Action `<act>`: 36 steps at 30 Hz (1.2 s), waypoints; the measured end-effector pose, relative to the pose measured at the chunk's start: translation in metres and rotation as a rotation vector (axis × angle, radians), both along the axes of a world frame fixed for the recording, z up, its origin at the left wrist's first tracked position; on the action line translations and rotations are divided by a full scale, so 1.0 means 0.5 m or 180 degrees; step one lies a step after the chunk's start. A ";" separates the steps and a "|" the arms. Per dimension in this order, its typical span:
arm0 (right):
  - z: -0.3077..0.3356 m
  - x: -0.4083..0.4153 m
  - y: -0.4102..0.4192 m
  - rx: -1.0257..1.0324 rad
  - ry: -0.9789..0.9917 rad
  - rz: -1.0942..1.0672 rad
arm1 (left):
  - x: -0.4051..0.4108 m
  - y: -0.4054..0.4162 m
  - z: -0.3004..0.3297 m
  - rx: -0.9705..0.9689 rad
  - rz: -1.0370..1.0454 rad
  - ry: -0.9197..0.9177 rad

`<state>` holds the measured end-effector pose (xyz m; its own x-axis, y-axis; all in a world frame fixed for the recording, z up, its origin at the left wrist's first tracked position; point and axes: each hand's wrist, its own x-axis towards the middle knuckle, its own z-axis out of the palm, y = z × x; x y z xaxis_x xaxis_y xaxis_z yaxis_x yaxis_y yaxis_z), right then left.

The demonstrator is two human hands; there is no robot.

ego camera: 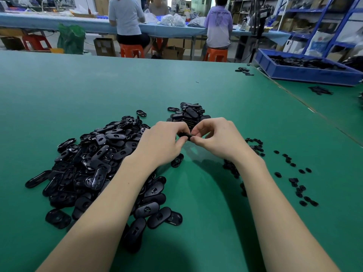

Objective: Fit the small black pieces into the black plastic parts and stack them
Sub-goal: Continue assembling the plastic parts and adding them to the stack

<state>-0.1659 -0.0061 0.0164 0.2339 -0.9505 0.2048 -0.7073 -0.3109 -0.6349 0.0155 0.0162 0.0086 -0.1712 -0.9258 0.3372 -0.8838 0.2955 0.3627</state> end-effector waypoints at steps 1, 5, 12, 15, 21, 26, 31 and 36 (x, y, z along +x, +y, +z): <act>0.000 0.001 0.000 -0.0004 -0.0015 0.0016 | 0.000 -0.001 -0.001 -0.0015 0.0020 0.0013; 0.001 0.005 0.000 -0.0103 -0.0049 -0.0032 | 0.003 -0.003 0.000 -0.0018 0.0001 0.0118; -0.008 0.010 0.005 -0.0220 -0.0048 -0.0106 | -0.002 -0.005 -0.010 -0.0041 0.0132 0.0047; -0.012 0.015 0.003 -0.0201 -0.0081 -0.0141 | -0.002 -0.006 -0.012 -0.0042 0.0257 0.0027; -0.024 0.021 0.005 -0.0170 -0.0181 -0.0169 | -0.005 -0.006 -0.014 -0.0103 0.0364 -0.0067; -0.031 0.020 0.008 -0.0146 -0.0345 -0.0116 | -0.008 -0.005 -0.013 -0.0107 0.0343 -0.0062; -0.029 0.019 0.009 -0.0229 -0.0349 -0.0080 | 0.005 -0.006 -0.006 0.0042 0.0282 0.0218; -0.024 0.010 0.008 -0.0271 0.0004 0.0272 | 0.005 -0.008 -0.009 0.0272 0.0355 0.0615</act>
<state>-0.1607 -0.0020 0.0043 0.3137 -0.9062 0.2836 -0.6767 -0.4229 -0.6027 0.0181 0.0122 0.0039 -0.0063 -0.9619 0.2734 -0.8210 0.1611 0.5478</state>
